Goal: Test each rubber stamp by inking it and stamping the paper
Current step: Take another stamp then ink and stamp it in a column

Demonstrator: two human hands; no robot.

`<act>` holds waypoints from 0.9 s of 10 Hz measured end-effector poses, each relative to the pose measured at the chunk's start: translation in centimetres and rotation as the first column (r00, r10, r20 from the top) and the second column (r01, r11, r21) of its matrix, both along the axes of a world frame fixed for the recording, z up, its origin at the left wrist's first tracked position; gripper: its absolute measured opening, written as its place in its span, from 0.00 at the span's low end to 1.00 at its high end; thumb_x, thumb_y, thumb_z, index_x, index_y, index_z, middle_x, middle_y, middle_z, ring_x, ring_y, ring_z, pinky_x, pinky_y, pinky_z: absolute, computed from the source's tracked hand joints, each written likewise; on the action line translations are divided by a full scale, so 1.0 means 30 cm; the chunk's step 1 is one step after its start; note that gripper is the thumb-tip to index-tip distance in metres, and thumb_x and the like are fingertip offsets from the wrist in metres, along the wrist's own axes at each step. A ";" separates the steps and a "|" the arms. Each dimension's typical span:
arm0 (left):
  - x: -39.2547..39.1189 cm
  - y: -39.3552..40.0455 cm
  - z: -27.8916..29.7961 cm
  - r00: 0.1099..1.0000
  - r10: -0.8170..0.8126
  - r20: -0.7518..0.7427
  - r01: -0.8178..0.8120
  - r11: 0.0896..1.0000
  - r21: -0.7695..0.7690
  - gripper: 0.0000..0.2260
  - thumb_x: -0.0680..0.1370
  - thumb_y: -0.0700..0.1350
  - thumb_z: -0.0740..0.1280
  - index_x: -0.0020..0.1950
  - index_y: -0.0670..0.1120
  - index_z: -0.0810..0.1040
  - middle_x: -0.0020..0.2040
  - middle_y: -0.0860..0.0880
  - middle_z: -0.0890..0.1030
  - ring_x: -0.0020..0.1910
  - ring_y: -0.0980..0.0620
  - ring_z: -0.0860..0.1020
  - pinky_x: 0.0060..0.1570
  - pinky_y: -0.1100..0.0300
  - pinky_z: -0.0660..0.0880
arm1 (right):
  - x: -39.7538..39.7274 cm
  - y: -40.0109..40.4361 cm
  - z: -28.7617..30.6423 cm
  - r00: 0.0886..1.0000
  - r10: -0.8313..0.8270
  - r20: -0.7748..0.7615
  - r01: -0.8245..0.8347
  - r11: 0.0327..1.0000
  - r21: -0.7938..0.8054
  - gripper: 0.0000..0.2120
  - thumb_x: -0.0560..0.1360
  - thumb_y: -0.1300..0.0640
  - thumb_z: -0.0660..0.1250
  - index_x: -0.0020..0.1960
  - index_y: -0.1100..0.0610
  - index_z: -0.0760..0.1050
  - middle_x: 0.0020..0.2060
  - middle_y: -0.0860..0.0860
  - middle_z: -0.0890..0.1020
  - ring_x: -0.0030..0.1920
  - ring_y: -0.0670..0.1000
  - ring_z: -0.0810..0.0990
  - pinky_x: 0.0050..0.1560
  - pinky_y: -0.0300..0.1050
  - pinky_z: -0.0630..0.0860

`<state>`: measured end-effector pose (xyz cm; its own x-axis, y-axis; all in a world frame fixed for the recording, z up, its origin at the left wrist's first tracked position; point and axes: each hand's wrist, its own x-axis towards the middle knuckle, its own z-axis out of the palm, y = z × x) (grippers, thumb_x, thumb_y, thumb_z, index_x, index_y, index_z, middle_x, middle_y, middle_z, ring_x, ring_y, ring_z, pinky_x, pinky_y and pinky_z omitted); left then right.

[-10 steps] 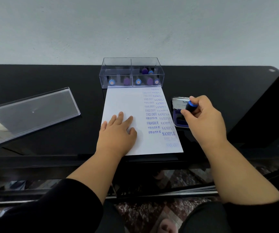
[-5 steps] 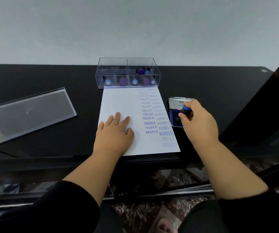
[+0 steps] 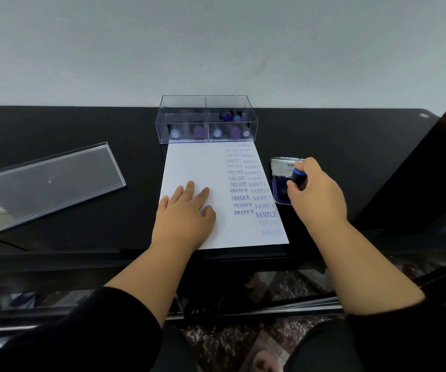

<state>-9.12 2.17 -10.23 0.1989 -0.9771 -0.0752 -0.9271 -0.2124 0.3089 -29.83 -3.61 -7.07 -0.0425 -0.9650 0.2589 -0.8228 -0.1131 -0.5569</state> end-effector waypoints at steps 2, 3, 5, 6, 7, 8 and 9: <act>-0.004 0.003 0.003 1.000 0.002 0.003 -0.002 1.000 -0.001 0.23 0.82 0.52 0.48 0.78 0.57 0.52 0.79 0.53 0.46 0.77 0.54 0.45 0.74 0.54 0.40 | -0.004 0.004 -0.004 1.000 0.020 0.002 -0.020 1.000 -0.007 0.09 0.77 0.57 0.62 0.57 0.51 0.69 0.42 0.48 0.75 0.40 0.53 0.74 0.36 0.46 0.71; -0.004 0.002 0.003 1.000 0.000 0.003 0.000 1.000 0.003 0.23 0.82 0.52 0.48 0.78 0.57 0.52 0.79 0.53 0.46 0.77 0.54 0.45 0.74 0.54 0.40 | -0.010 0.008 -0.006 0.999 0.031 0.010 -0.031 1.000 -0.005 0.10 0.77 0.56 0.62 0.58 0.51 0.69 0.41 0.47 0.75 0.39 0.52 0.75 0.35 0.44 0.70; -0.006 0.003 0.003 1.000 0.003 0.005 -0.003 1.000 0.004 0.22 0.82 0.52 0.48 0.77 0.57 0.52 0.79 0.53 0.46 0.77 0.54 0.45 0.74 0.54 0.40 | -0.010 0.036 0.009 0.989 0.081 0.126 -0.076 0.996 -0.037 0.11 0.76 0.54 0.65 0.58 0.49 0.71 0.35 0.41 0.73 0.39 0.48 0.75 0.39 0.43 0.69; -0.007 0.002 0.007 1.000 0.005 0.001 -0.005 1.000 -0.005 0.22 0.82 0.52 0.48 0.77 0.57 0.52 0.79 0.53 0.46 0.77 0.54 0.45 0.74 0.54 0.40 | 0.009 0.061 0.012 0.983 0.134 0.128 -0.131 0.991 -0.033 0.12 0.76 0.54 0.67 0.58 0.50 0.72 0.33 0.41 0.74 0.37 0.46 0.75 0.40 0.42 0.69; -0.008 0.003 0.009 1.000 0.006 -0.003 -0.006 1.000 0.001 0.22 0.82 0.51 0.48 0.77 0.57 0.52 0.79 0.53 0.46 0.77 0.53 0.45 0.74 0.54 0.40 | 0.043 0.087 0.012 0.973 0.190 0.133 -0.192 0.981 -0.003 0.13 0.75 0.53 0.67 0.59 0.49 0.73 0.36 0.41 0.76 0.39 0.44 0.76 0.43 0.41 0.70; -0.008 0.005 0.008 1.000 0.011 -0.001 -0.011 1.000 -0.004 0.23 0.82 0.51 0.48 0.77 0.57 0.53 0.79 0.52 0.47 0.77 0.53 0.45 0.74 0.54 0.41 | 0.073 0.111 0.007 0.963 0.245 0.112 -0.249 0.968 0.021 0.14 0.75 0.53 0.68 0.60 0.49 0.73 0.39 0.42 0.78 0.43 0.47 0.77 0.44 0.42 0.72; -0.008 0.005 0.006 1.000 0.014 -0.006 -0.014 1.000 -0.007 0.23 0.82 0.51 0.48 0.77 0.57 0.53 0.79 0.52 0.47 0.77 0.54 0.45 0.74 0.54 0.41 | 0.091 0.129 0.001 0.955 0.290 0.066 -0.292 0.956 0.019 0.14 0.74 0.52 0.68 0.59 0.49 0.73 0.35 0.38 0.72 0.40 0.46 0.74 0.40 0.38 0.66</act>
